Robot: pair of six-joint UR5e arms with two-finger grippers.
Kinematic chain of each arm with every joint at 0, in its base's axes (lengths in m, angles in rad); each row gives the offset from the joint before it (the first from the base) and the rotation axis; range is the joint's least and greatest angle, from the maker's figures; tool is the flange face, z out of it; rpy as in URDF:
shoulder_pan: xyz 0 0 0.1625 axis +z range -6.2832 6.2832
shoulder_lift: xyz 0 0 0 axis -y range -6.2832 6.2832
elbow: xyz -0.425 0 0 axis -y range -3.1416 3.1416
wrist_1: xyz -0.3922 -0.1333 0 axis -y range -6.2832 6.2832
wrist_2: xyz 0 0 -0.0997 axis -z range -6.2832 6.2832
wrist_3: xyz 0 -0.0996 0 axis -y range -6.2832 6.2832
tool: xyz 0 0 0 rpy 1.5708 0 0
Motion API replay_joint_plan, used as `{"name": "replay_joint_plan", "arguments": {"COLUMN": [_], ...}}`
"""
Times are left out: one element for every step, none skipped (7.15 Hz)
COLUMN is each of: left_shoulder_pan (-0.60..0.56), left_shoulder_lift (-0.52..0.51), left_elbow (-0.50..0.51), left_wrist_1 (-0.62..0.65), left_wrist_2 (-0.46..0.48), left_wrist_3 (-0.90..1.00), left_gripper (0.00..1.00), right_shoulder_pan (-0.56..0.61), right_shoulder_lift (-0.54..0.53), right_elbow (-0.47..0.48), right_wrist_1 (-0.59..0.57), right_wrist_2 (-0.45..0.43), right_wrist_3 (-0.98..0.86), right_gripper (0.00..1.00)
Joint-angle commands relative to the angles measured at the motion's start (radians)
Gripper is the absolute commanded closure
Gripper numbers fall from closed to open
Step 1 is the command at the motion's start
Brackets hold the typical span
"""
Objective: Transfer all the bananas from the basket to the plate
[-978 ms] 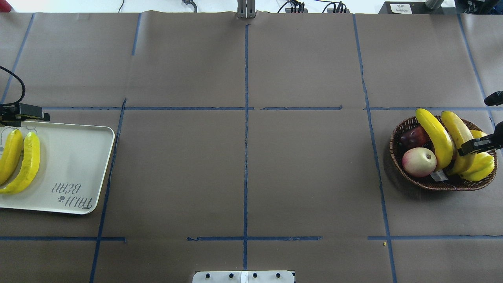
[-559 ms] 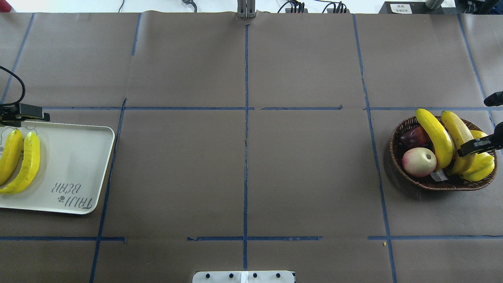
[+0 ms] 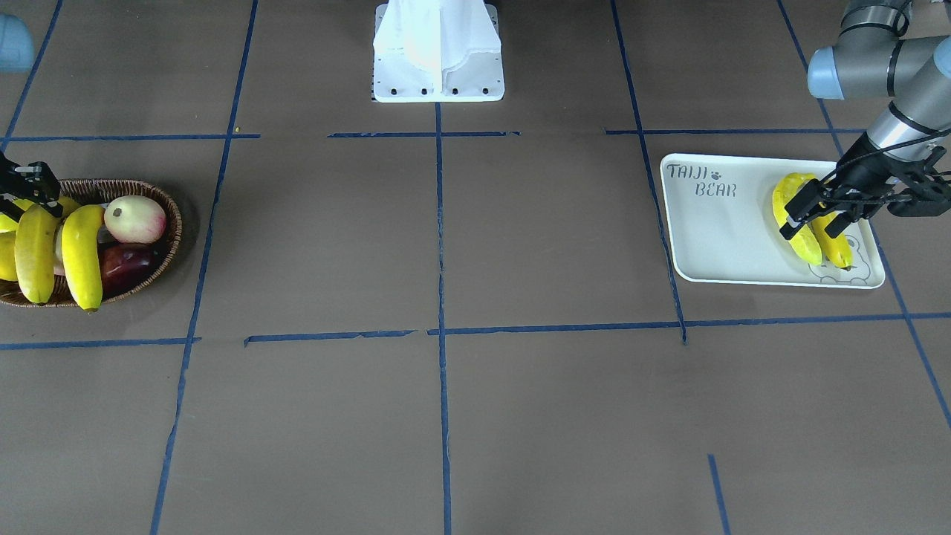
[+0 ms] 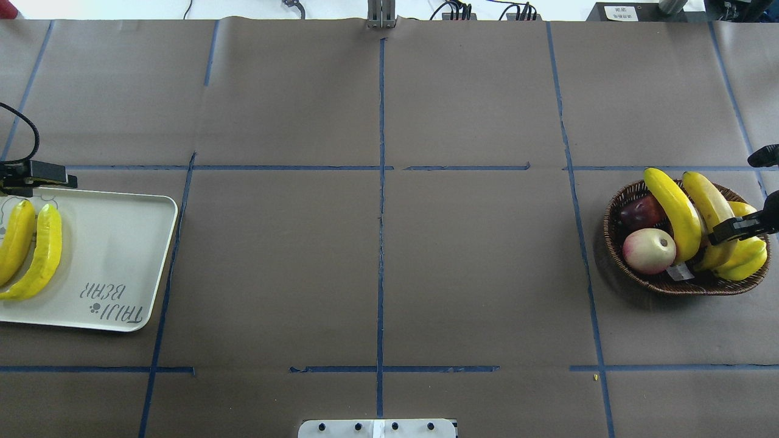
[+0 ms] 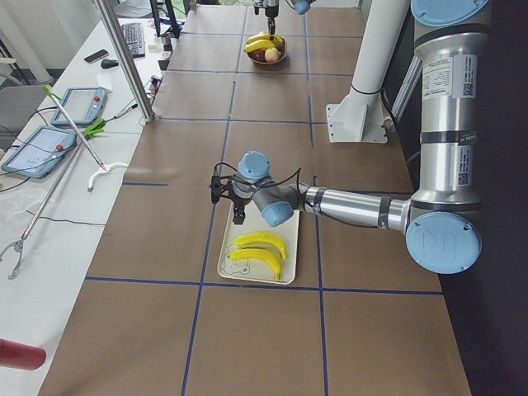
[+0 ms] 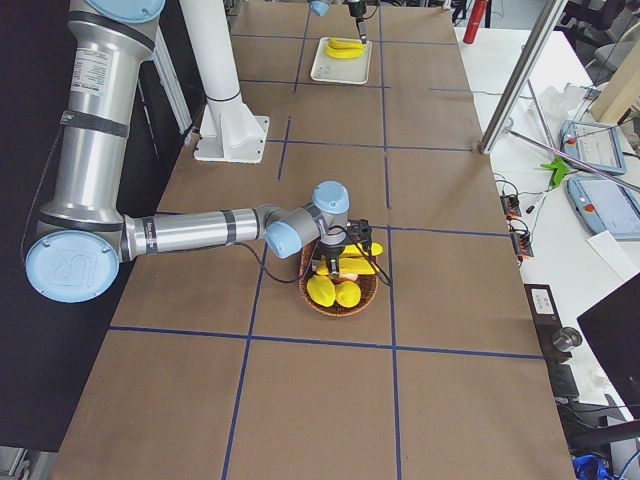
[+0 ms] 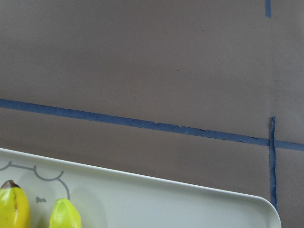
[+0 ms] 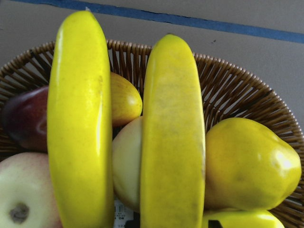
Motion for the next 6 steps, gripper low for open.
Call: {"name": "replay_joint_plan", "arguments": {"left_shoulder_pan": [0.013,0.013,0.013,0.013,0.013,0.013], "left_shoulder_lift": [-0.003,-0.003,-0.003,-0.003,-0.003,-0.009], "left_elbow": [0.003,0.003,0.003,0.003,0.002,0.003], "left_wrist_1": [0.000,0.000,0.001,0.000,0.000,0.000], "left_wrist_2": [0.002,0.002,0.002,0.002,0.000,0.000], "left_wrist_3": [0.000,0.000,0.000,0.000,0.000,0.000], "left_gripper": [0.00,0.00,0.00,0.00,0.00,0.00], "right_shoulder_pan": [0.000,0.003,0.009,0.050,0.123,0.221], "right_shoulder_lift": [0.000,0.000,0.000,-0.003,-0.009,-0.014], "right_elbow": [-0.003,0.002,0.023,0.052,0.104,0.149], "right_wrist_1": [0.003,0.005,0.006,0.006,0.005,0.005], "right_wrist_2": [0.002,0.001,-0.001,0.002,0.040,0.142], "right_wrist_3": [-0.002,0.000,0.000,0.000,-0.002,-0.002], "right_gripper": [0.75,0.95,0.99,0.99,0.99,0.99]}}
